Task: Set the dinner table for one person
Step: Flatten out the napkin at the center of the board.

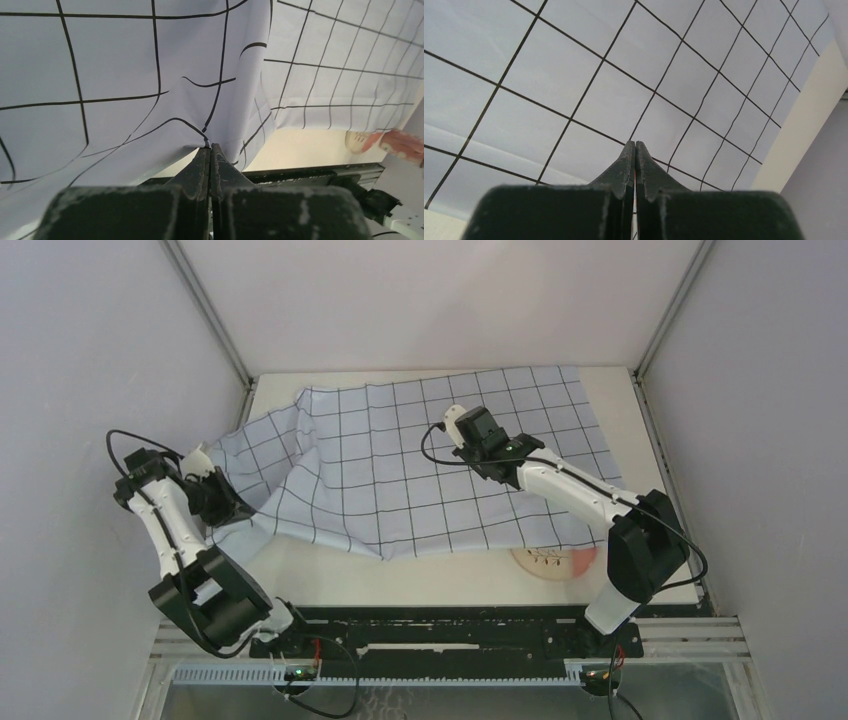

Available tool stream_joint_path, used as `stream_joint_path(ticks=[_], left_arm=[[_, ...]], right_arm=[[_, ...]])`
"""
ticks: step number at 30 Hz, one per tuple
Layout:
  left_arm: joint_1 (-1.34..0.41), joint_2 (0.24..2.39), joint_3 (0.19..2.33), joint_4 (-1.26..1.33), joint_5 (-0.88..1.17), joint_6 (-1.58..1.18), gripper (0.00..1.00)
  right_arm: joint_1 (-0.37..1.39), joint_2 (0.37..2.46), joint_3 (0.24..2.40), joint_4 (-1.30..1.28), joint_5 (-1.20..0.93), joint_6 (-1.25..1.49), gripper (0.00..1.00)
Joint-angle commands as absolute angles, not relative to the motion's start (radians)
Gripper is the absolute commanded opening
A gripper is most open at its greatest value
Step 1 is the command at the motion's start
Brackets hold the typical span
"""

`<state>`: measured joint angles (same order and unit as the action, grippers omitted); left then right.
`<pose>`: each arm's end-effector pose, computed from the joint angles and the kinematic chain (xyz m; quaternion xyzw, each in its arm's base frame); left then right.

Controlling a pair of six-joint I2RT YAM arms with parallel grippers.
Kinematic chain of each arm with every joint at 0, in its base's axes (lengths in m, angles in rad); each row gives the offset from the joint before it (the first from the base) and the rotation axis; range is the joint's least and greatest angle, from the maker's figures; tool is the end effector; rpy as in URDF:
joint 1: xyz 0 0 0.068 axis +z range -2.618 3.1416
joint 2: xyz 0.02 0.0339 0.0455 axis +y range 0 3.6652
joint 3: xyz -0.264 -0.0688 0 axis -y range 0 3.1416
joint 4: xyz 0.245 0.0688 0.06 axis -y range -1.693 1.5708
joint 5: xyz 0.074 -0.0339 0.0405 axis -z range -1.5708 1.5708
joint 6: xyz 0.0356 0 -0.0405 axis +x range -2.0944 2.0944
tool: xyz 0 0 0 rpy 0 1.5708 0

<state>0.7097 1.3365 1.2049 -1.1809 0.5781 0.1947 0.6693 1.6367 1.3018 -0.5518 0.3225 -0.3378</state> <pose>0.1917 0.1390 0.2972 -0.2066 0.9285 -0.2003 0.2345 0.2867 0.2124 0.2696 -0.4015 0.8404 -0.0946 0.3515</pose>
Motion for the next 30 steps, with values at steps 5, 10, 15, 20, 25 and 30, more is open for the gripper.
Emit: stream_joint_path(ticks=[5,10,15,20,25,30], left_arm=[[0.707,1.452,1.33,-1.395,0.602,0.385,0.45],[0.706,1.576,1.494,-1.563,0.65,0.478,0.85],[0.705,1.566,1.638,-1.558,0.652,0.477,0.88],[0.692,1.557,1.617,-1.373,0.539,0.324,0.88],[0.666,1.573,1.501,-1.259,0.447,0.283,0.87],[0.631,1.539,1.445,-1.181,0.379,0.249,0.87]], right_arm=[[0.648,1.61,1.339,-0.565,0.329,-0.327,0.0],[0.629,1.591,1.34,-0.566,0.319,-0.322,0.0],[0.611,1.584,1.34,-0.574,0.312,-0.319,0.0],[0.596,1.602,1.326,-0.556,0.32,-0.283,0.0],[0.564,1.697,1.327,-0.57,0.213,-0.218,0.0],[0.568,1.843,1.414,-0.651,0.152,-0.166,0.0]])
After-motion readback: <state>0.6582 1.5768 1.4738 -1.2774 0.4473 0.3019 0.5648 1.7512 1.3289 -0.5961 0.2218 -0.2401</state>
